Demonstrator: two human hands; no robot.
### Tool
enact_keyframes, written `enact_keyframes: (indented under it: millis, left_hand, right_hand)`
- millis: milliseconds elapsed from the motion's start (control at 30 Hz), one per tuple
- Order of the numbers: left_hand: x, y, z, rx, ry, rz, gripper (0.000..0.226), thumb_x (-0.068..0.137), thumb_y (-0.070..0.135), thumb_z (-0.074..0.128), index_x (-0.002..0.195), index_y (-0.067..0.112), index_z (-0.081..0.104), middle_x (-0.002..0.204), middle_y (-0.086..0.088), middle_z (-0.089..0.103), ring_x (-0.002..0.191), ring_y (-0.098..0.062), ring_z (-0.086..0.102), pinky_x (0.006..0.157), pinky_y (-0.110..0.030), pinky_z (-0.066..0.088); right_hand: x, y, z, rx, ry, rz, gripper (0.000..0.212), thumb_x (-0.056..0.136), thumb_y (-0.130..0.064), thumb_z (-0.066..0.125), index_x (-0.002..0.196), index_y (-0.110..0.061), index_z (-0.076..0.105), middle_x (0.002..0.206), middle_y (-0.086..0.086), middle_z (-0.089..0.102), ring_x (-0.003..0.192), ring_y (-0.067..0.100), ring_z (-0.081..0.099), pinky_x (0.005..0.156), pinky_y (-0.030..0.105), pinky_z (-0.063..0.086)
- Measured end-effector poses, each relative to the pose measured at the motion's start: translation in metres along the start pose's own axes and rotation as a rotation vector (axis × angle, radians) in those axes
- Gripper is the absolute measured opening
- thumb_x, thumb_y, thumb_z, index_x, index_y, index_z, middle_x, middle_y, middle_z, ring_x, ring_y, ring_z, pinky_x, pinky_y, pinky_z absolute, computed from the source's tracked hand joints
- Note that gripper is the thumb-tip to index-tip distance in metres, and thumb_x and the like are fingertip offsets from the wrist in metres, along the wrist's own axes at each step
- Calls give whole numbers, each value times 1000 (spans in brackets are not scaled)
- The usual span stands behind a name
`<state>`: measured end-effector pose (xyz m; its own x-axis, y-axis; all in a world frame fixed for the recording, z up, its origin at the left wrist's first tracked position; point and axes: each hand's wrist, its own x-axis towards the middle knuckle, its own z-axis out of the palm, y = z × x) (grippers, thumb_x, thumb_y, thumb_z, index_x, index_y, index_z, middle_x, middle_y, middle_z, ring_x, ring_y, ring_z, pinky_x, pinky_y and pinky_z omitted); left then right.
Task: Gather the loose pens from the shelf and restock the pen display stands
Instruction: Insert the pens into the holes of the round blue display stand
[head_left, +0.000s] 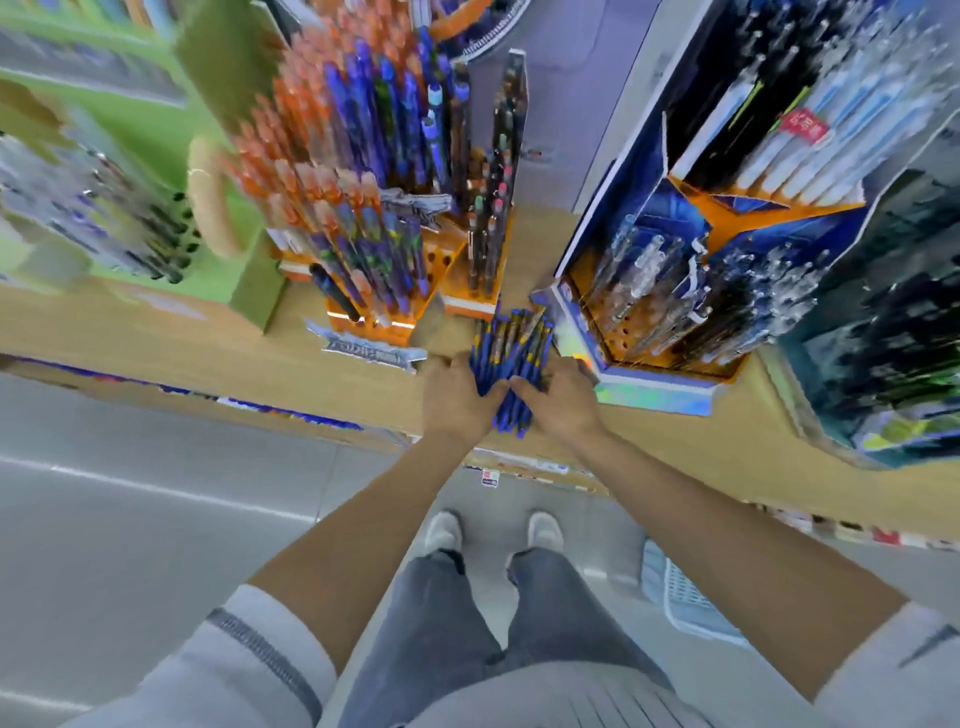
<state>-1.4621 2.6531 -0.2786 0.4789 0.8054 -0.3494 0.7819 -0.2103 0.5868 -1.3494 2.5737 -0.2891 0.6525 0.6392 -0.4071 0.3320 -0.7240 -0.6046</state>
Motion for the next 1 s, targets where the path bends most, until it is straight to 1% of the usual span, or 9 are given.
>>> enact_keyframes:
  millis: [100, 200, 233, 300, 400, 600, 767, 900, 1000]
  left_hand:
    - [1, -1, -3, 0, -48, 35, 40, 86, 39, 64, 106, 5, 57, 105, -17, 61, 104, -33, 54, 80, -38, 40]
    - [4, -2, -5, 0, -69, 46, 42, 86, 39, 65, 104, 2, 57, 101, -16, 63, 98, -33, 58, 71, -34, 38]
    - [5, -1, -8, 10, -88, 49, 42, 86, 39, 65, 102, 2, 58, 98, -15, 64, 95, -33, 59, 68, -32, 36]
    - [9, 0, -14, 34, -126, 52, 37, 84, 37, 66, 96, 3, 62, 86, -12, 62, 87, -31, 61, 64, -29, 35]
    - [15, 1, -18, 42, -182, 58, 26, 84, 35, 65, 86, 8, 63, 76, -5, 55, 77, -26, 58, 62, -27, 36]
    - [21, -5, -19, 44, -210, 52, 46, 84, 52, 63, 94, 7, 62, 80, -3, 58, 78, -24, 58, 63, -29, 38]
    - [21, -4, -21, 54, -253, 78, 29, 89, 39, 62, 82, 11, 59, 76, -6, 58, 73, -24, 56, 61, -29, 37]
    - [23, -5, -20, -81, -283, -9, 29, 85, 29, 60, 89, 0, 63, 80, -15, 67, 74, -30, 64, 66, -34, 52]
    - [26, -14, -18, -218, -337, -50, 25, 83, 22, 59, 86, -3, 59, 71, -19, 65, 64, -35, 64, 64, -45, 58]
  right_hand:
    - [-2, -4, 2, 54, 49, 48, 34, 86, -31, 71, 96, -2, 57, 87, 9, 54, 83, 20, 49, 66, 24, 29]
    - [-4, -5, 4, 144, 49, 77, 27, 82, -24, 75, 89, -1, 63, 65, 8, 56, 62, 24, 55, 51, 30, 34]
    - [-4, -5, 5, 182, 38, 104, 22, 83, -22, 75, 88, -3, 66, 66, 10, 61, 63, 27, 59, 52, 33, 40]
    - [-5, -7, 5, 258, 23, 165, 12, 82, -22, 75, 78, -11, 69, 78, 16, 71, 77, 32, 68, 68, 43, 53]
    - [-5, -8, 4, 309, 26, 228, 14, 80, -23, 75, 78, -11, 71, 85, 16, 73, 84, 32, 69, 80, 47, 56]
    - [-9, -13, 4, 336, 58, 257, 10, 81, -23, 70, 77, -13, 69, 82, 13, 72, 83, 28, 69, 81, 48, 56]
    - [-11, -12, -3, 309, 64, 275, 18, 83, -19, 67, 77, -3, 61, 69, 9, 54, 72, 29, 59, 71, 42, 52]
    - [-10, -13, -4, 289, 49, 264, 19, 84, -17, 64, 79, 1, 60, 70, 10, 51, 69, 28, 55, 65, 37, 47]
    - [-9, -11, -5, 304, 41, 261, 26, 83, -19, 62, 89, 7, 63, 79, 24, 60, 75, 36, 60, 69, 44, 52]
